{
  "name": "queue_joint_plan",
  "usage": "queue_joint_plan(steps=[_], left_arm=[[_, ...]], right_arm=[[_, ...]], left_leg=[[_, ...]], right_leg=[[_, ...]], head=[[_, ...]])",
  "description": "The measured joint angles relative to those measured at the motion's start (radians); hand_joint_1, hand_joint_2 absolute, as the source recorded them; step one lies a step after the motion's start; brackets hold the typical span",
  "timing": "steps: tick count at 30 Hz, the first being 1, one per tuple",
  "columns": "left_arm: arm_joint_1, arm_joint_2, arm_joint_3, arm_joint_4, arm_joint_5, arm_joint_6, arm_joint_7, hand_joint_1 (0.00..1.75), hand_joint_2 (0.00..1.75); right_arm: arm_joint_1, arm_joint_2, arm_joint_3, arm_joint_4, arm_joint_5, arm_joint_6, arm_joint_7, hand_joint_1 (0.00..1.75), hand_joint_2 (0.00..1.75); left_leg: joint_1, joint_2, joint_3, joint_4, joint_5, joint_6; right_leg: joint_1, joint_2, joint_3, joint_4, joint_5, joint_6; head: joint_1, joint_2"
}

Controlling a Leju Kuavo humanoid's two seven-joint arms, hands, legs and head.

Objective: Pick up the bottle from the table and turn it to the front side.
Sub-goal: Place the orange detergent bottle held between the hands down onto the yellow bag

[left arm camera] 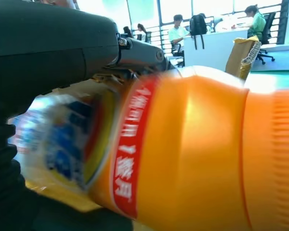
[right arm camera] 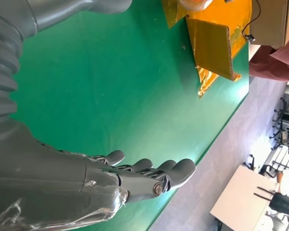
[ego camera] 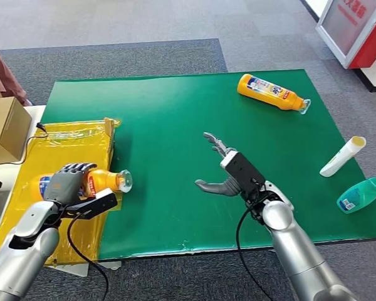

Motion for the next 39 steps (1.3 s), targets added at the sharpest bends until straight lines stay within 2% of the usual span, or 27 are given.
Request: queue_joint_plan(steps=[20,25,28,32,36,39], left_arm=[[0.005,0.002,-0.015,0.004,0.015,0.004,0.004,0.0,1.75],[0.02,0.004,-0.01,-0.009,0.07,0.011,-0.026,0.0,1.75],[0.044,0.008,0.009,-0.048,0.206,-0.011,-0.097,0.0,1.75],[0.098,0.026,0.058,-0.141,0.472,-0.085,-0.23,0.0,1.75],[0.183,0.037,0.136,-0.261,0.799,-0.205,-0.371,0.0,1.75],[0.251,0.034,0.204,-0.345,0.997,-0.295,-0.437,0.0,1.75]], right_arm=[[0.001,0.0,0.007,0.0,0.017,-0.002,-0.001,0.0,1.75],[0.003,-0.001,0.007,0.0,0.021,-0.003,0.0,0.0,1.75],[0.007,-0.004,0.007,0.0,0.021,-0.005,0.001,0.0,1.75],[0.016,-0.019,0.007,-0.001,0.02,-0.008,-0.003,0.0,1.75],[0.025,-0.037,0.004,-0.005,0.016,-0.01,-0.01,0.0,1.75],[0.032,-0.051,0.002,-0.013,0.012,-0.009,-0.015,0.0,1.75]], left_leg=[[0.0,0.0,0.0,0.0,0.0,0.0],[0.0,0.0,0.0,0.0,0.0,0.0],[0.0,0.0,0.0,0.0,0.0,0.0],[0.0,0.0,0.0,0.0,0.0,0.0],[0.0,0.0,0.0,0.0,0.0,0.0],[0.0,0.0,0.0,0.0,-0.001,0.0]], right_leg=[[0.0,0.0,0.0,0.0,0.0,0.0],[0.0,0.0,0.0,0.0,0.0,0.0],[0.0,0.0,0.0,0.0,0.0,0.0],[0.0,0.0,0.0,0.0,0.0,0.0],[0.0,0.0,0.0,0.0,0.0,0.0],[0.0,0.0,0.0,0.0,0.0,0.0]], head=[[0.0,0.0],[0.0,0.0],[0.0,0.0],[0.0,0.0],[0.0,0.0],[0.0,0.0]])
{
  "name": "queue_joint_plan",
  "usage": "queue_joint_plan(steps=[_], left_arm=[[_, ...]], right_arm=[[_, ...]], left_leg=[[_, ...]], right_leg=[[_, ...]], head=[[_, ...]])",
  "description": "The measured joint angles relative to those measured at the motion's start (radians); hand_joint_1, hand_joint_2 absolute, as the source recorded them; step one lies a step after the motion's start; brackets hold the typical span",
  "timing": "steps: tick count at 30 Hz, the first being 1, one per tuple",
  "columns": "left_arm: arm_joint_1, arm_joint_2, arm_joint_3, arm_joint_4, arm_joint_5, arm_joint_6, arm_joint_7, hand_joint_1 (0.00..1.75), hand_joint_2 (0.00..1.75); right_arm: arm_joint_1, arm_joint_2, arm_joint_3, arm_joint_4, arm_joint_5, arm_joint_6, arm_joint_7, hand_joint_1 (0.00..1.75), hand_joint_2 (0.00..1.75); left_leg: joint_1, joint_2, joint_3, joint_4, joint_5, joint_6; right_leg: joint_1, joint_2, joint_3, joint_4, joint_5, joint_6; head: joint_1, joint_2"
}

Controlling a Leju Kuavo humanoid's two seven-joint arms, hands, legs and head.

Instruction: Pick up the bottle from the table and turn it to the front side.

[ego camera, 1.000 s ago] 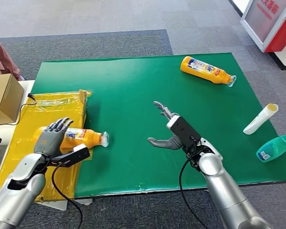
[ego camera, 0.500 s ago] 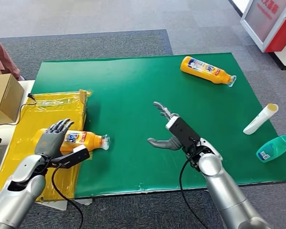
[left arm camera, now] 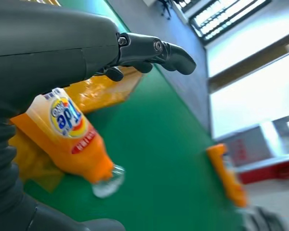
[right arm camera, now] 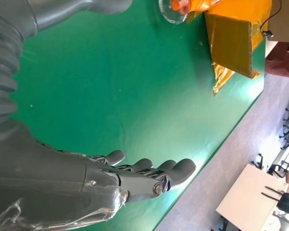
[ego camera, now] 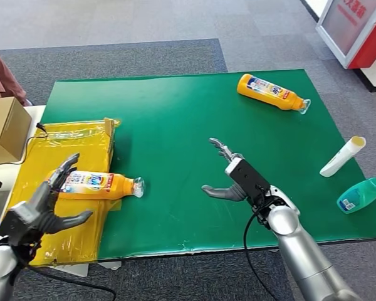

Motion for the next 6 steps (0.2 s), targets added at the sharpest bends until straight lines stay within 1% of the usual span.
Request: queue_joint_plan(steps=[3,6], left_arm=[[0.059,-0.006,0.067,-0.064,0.105,-0.06,-0.025,0.0,1.75],[0.101,-0.014,0.117,-0.095,0.19,-0.114,-0.032,0.0,1.75]], right_arm=[[0.006,-0.012,0.0,-0.009,-0.016,0.01,-0.006,0.0,1.75],[0.01,-0.024,-0.002,-0.015,-0.067,0.051,-0.012,0.0,1.75]], left_leg=[[0.0,0.0,0.0,0.0,0.0,0.0],[0.0,0.0,0.0,0.0,0.0,0.0]], right_leg=[[0.0,0.0,0.0,0.0,0.0,0.0],[0.0,0.0,0.0,0.0,0.0,0.0]], head=[[0.0,0.0],[0.0,0.0]])
